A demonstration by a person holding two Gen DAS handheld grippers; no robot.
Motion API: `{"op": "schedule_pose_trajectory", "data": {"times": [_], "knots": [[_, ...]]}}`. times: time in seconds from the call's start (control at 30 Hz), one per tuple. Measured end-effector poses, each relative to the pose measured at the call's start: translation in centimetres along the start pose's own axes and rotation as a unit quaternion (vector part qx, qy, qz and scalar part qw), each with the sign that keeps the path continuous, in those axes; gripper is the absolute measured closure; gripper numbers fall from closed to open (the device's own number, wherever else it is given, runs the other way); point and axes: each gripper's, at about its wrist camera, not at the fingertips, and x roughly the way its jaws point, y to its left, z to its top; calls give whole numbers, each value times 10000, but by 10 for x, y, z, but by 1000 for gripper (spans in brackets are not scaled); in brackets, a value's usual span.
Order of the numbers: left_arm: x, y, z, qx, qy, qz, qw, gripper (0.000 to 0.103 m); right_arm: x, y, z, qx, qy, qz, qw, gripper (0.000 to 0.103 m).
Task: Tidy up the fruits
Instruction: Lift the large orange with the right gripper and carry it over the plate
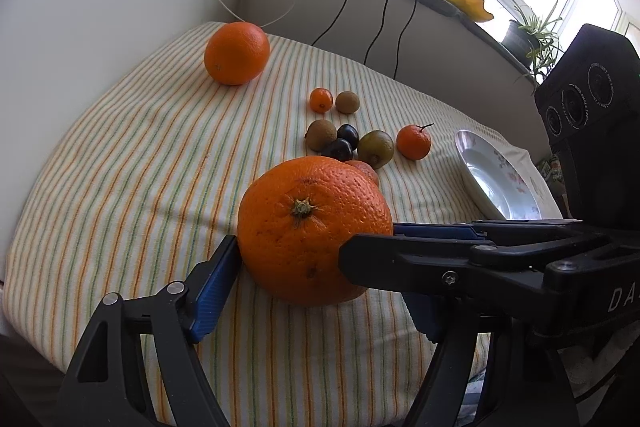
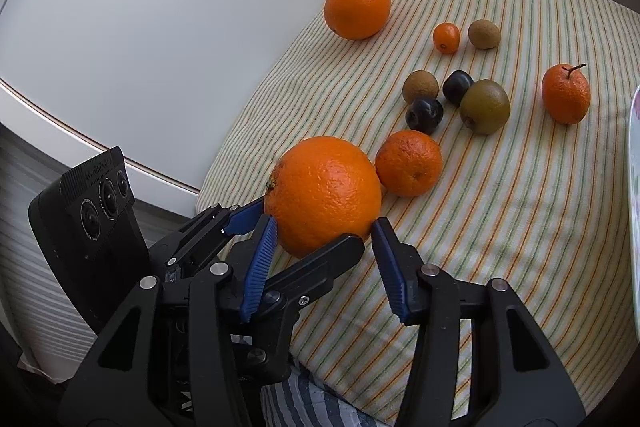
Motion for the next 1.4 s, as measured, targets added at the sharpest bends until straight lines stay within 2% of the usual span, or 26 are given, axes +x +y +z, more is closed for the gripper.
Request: {"op": "schedule_pose_trajectory", "data": {"times": [0.33,0.7,1.4], "knots": [[-8,-20,8,210,-147,-24,9997,28,-26,3,-6,-72,-260,-28,9996,51],[0,-64,21,711,-206,-218,9970,28,-71,-14,-13,71,-712,-155,9973,51],[49,-166,45,1771,-48,-637,9821,28,-163,-87,-41,765,-1424,-516,9855,52]]}}
